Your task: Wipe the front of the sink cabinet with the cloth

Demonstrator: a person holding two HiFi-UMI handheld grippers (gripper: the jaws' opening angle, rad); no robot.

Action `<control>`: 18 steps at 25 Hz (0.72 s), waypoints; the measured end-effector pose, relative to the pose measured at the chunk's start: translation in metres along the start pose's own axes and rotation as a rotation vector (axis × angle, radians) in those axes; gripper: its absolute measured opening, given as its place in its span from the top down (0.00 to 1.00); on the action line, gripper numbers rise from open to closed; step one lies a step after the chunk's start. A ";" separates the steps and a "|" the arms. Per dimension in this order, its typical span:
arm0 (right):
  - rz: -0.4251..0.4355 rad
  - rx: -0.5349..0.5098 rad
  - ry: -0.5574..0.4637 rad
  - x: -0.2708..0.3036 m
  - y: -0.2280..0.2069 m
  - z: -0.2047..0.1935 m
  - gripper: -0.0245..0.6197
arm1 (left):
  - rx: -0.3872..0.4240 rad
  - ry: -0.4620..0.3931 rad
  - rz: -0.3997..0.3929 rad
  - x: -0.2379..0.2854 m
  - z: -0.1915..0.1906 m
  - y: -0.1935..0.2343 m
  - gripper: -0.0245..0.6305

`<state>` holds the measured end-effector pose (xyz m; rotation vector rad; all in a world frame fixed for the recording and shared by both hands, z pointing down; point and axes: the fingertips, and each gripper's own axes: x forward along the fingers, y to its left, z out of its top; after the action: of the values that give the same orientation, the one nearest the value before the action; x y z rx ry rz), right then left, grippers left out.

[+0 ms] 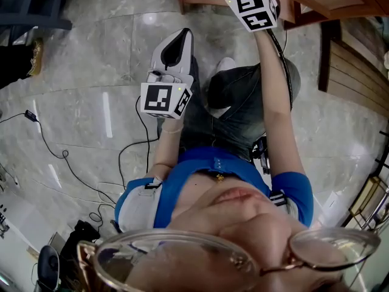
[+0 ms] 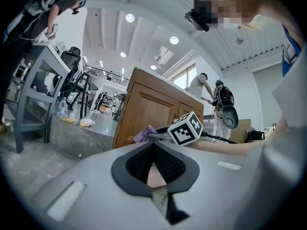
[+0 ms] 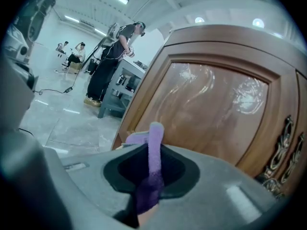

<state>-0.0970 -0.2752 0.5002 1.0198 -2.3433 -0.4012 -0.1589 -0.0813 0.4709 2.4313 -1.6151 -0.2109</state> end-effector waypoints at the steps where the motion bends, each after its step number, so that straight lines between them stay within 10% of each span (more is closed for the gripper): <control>1: -0.008 0.003 0.007 -0.003 -0.003 -0.003 0.87 | -0.002 0.002 -0.006 0.001 -0.001 -0.001 0.96; 18: -0.161 0.019 0.160 -0.057 -0.062 -0.072 0.87 | -0.019 0.021 -0.078 0.023 -0.012 -0.016 0.96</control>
<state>0.0136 -0.2786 0.5084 1.2089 -2.1351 -0.3451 -0.1324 -0.0953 0.4785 2.4758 -1.5046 -0.2121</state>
